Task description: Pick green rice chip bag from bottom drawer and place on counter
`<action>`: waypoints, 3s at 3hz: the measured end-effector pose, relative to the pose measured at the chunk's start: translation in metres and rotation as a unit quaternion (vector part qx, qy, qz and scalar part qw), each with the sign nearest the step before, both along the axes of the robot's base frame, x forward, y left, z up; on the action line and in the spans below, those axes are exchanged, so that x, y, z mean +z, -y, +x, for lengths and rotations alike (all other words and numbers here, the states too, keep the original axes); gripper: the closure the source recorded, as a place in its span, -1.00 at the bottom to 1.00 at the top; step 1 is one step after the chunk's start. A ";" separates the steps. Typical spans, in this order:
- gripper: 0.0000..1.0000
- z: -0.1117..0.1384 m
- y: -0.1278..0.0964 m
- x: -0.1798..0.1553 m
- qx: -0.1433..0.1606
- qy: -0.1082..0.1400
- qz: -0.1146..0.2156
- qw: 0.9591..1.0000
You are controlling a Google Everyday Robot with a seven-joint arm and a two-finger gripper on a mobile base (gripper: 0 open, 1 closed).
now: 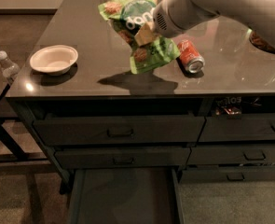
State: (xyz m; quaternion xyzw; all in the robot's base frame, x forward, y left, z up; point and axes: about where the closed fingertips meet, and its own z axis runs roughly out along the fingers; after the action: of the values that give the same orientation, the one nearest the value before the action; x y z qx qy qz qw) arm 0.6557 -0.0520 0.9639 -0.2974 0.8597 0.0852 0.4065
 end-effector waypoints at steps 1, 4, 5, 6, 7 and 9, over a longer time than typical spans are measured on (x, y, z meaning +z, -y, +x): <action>1.00 0.000 0.000 0.001 0.000 0.001 0.000 1.000; 1.00 0.040 -0.025 -0.051 0.062 -0.113 -0.048 0.991; 1.00 0.043 -0.034 -0.070 0.080 -0.145 -0.076 0.983; 1.00 0.040 -0.044 -0.097 0.100 -0.170 -0.100 0.975; 1.00 0.039 -0.045 -0.102 0.104 -0.175 -0.104 0.974; 0.19 0.039 -0.045 -0.102 0.104 -0.175 -0.104 0.974</action>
Offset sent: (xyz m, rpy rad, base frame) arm 0.0354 0.0147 -0.0486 -0.0409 0.1810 0.0891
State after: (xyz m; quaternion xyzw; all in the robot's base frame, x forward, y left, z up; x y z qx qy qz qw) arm 0.6943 -0.0069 0.8620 -0.4065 0.8857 0.0883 0.2060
